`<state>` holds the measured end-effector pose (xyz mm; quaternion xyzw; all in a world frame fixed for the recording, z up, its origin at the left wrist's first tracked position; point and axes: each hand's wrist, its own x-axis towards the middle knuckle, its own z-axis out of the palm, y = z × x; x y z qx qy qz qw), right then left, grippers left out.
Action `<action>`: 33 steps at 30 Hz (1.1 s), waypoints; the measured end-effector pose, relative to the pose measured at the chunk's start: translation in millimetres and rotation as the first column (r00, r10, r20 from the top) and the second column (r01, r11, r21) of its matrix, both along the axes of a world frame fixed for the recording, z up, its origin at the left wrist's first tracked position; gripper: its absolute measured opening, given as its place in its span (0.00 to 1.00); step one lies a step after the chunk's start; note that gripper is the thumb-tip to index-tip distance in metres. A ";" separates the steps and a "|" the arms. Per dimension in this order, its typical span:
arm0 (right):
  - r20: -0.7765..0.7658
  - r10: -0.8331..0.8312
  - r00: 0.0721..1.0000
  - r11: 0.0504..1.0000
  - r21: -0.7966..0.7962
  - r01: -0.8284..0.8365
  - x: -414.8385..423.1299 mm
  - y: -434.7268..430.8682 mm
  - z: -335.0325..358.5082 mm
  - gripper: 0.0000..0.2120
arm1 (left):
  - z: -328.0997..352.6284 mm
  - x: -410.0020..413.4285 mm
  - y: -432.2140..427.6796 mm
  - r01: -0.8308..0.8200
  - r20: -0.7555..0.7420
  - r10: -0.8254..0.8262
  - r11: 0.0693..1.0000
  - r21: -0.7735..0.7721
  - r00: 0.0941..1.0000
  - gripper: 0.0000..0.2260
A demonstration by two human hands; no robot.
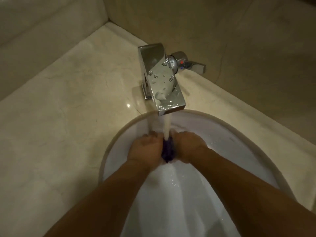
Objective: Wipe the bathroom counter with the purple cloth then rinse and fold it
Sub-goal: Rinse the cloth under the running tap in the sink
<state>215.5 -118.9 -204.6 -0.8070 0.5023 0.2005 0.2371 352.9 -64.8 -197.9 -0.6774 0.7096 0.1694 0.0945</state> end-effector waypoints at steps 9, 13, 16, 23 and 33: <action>0.354 0.046 0.934 0.991 -0.134 0.002 -27.1 29.4 18.7 0.51 | 17.8 19.0 30.5 0.179 -0.085 -0.232 0.896 -0.406 0.969 0.42; 0.264 0.022 0.964 1.000 0.013 -0.027 -14.3 46.2 -18.4 0.64 | 0.3 10.5 42.6 0.208 -0.045 -0.212 0.975 -0.074 0.976 0.57; 0.216 -0.086 0.973 0.994 -0.045 0.098 8.4 49.6 -26.2 0.53 | -8.8 8.3 37.2 0.141 0.030 -0.139 0.986 -0.092 0.990 0.55; 0.208 -0.270 0.940 0.963 0.035 0.268 19.9 20.5 -24.2 0.38 | -16.2 2.4 2.1 0.049 0.102 -0.039 0.994 -0.096 0.994 0.30; 0.351 -0.391 0.851 0.916 0.056 0.398 11.2 19.2 -24.9 0.11 | -8.8 3.0 -16.9 0.162 0.032 -0.160 0.978 -0.129 0.987 0.16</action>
